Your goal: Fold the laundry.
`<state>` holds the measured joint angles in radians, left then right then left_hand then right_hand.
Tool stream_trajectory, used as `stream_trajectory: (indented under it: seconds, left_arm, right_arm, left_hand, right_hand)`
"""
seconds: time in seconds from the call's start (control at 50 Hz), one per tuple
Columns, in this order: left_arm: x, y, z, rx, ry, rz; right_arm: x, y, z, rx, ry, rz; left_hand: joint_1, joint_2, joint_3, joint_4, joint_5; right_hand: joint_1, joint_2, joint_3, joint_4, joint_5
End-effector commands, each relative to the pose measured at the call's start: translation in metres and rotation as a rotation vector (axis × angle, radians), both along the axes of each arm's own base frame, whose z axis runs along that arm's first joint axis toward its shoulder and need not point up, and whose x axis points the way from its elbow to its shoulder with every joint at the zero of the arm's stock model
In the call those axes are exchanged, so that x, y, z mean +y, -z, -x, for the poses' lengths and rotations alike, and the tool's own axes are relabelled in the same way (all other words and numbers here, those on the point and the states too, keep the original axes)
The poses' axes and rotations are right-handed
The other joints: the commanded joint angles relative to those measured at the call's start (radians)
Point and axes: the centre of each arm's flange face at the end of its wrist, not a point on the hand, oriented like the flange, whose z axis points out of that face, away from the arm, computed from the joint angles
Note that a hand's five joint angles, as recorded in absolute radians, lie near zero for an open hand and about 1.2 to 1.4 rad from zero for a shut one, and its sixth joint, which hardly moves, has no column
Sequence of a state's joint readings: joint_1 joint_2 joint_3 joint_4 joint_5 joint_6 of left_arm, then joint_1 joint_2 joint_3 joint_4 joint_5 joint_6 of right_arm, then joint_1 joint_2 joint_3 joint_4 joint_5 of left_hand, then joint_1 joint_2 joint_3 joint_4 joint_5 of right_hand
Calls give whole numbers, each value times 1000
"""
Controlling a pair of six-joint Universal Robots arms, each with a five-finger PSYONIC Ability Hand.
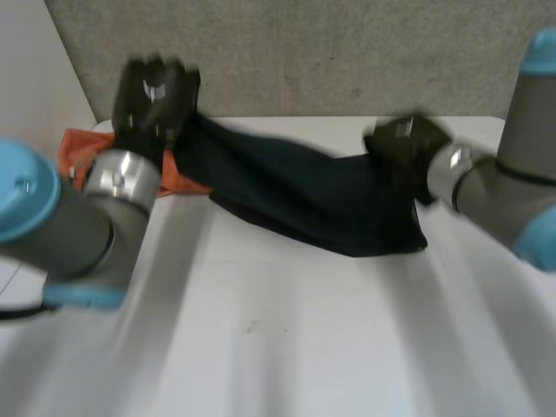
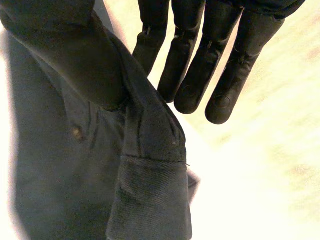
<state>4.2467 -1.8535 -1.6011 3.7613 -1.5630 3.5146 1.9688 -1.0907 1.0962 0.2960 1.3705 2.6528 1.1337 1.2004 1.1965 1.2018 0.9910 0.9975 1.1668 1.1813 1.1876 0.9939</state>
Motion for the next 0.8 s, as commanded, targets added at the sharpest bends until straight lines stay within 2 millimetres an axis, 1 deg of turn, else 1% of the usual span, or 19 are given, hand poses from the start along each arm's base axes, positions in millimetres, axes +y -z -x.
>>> stream_trajectory:
  seconds: [0.02, 0.04, 0.06, 0.08, 0.12, 0.16, 0.2, 0.22, 0.24, 0.26, 0.3, 0.32, 0.34, 0.4, 0.48, 0.66, 0.8]
  left_arm:
    - [66, 49, -20, -139, 61, -249]
    - [72, 51, -20, -147, 68, -264]
    - [83, 54, -22, -167, 85, -296]
    - [89, 55, -23, -177, 93, -310]
    - [97, 57, -25, -190, 101, -336]
    - [103, 56, -29, -202, 102, -362]
    - [106, 55, -30, -204, 103, -369]
    - [107, 53, -30, -203, 104, -370]
    - [106, 53, -31, -202, 103, -372]
    - [106, 53, -31, -202, 103, -372]
    - [105, 51, -30, -199, 103, -363]
    - [104, 51, -30, -197, 101, -361]
    - [103, 50, -30, -196, 103, -358]
    - [98, 48, -28, -191, 100, -349]
    - [91, 44, -24, -186, 99, -333]
    - [68, 48, -13, -189, 92, -337]
    - [56, 53, -7, -190, 86, -345]
  right_arm:
    - [56, 56, 21, 236, -129, -307]
    - [60, 57, 23, 246, -134, -312]
    - [64, 58, 24, 253, -138, -316]
    - [71, 58, 27, 262, -142, -321]
    - [77, 58, 30, 264, -144, -332]
    - [79, 59, 34, 245, -132, -330]
    - [75, 60, 37, 227, -111, -310]
    - [73, 61, 38, 214, -96, -297]
    - [70, 65, 39, 183, -71, -278]
    - [69, 66, 39, 163, -61, -268]
    - [67, 68, 40, 128, -36, -251]
    - [67, 70, 41, 97, -17, -253]
    - [67, 71, 41, 83, -10, -257]
    - [70, 77, 43, 39, 13, -295]
    - [76, 84, 45, 29, 24, -339]
    - [83, 95, 55, 47, 44, -387]
    - [86, 101, 60, 56, 58, -403]
  left_hand:
    - [263, 196, 200, 194, 231]
    - [263, 196, 200, 194, 231]
    - [263, 196, 200, 194, 231]
    - [263, 196, 200, 194, 231]
    - [263, 196, 200, 194, 231]
    - [263, 196, 200, 194, 231]
    - [263, 196, 200, 194, 231]
    - [257, 190, 194, 189, 225]
    - [254, 188, 191, 186, 222]
    - [254, 187, 191, 186, 222]
    - [251, 185, 188, 183, 219]
    - [251, 185, 188, 183, 219]
    - [251, 185, 188, 183, 219]
    - [251, 185, 188, 183, 219]
    - [251, 185, 188, 183, 219]
    - [262, 196, 200, 194, 231]
    - [263, 196, 200, 194, 231]
  right_hand:
    - [399, 229, 215, 209, 228]
    - [399, 229, 215, 209, 228]
    - [399, 229, 215, 209, 228]
    - [399, 229, 215, 209, 228]
    - [399, 229, 215, 209, 228]
    - [399, 229, 215, 209, 228]
    - [399, 229, 215, 209, 228]
    - [359, 190, 175, 169, 188]
    - [7, -162, -177, -183, -164]
    - [-84, -253, -267, -274, -255]
    - [-193, -362, -376, -383, -364]
    - [-330, -499, -514, -520, -501]
    - [-416, -585, -599, -606, -586]
    - [-601, -770, -784, -791, -772]
    - [-748, -917, -931, -938, -919]
    - [-763, -932, -947, -953, -934]
    - [-748, -917, -932, -938, -919]
